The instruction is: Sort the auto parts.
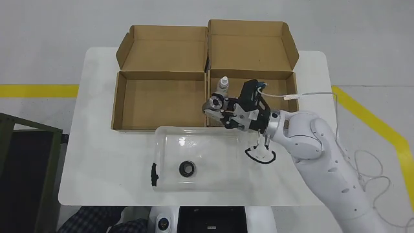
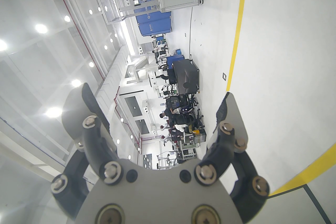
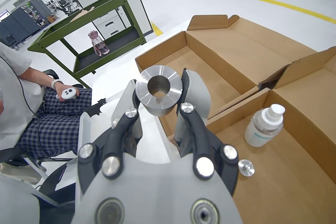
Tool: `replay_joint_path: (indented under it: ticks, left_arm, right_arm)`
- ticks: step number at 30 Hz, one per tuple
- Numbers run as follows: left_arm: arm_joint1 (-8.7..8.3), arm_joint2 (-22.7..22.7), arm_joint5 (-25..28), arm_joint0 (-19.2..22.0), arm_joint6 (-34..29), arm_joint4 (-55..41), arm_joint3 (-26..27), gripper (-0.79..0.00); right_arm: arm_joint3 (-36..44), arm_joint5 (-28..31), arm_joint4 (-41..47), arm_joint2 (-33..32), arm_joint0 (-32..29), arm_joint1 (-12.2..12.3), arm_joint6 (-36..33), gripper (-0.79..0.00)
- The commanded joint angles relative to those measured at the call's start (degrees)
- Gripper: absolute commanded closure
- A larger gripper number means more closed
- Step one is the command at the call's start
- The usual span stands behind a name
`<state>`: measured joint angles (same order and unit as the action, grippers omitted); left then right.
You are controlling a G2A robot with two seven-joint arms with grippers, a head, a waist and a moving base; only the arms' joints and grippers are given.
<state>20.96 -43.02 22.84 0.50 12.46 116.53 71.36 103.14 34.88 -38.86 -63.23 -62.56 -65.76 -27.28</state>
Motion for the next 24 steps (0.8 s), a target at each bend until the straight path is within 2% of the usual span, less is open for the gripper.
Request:
replay_joint_path:
  ticks: [1,10,24]
  left_arm:
    - [0.00,0.0,0.0,0.0,0.0,0.0,0.0,-0.785]
    - [0.00,0.0,0.0,0.0,0.0,0.0,0.0,-0.785]
    - [0.00,0.0,0.0,0.0,0.0,0.0,0.0,-0.785]
  right_arm:
    - [-0.4,-0.7,-0.8,0.7,0.7,-0.2,0.3,0.000]
    - [-3.1,-5.8,-7.3,6.4,6.0,-1.6,0.0,0.000]
    - [-12.6,-14.2,-13.2,18.7,17.6,-6.2,-0.3,0.000]
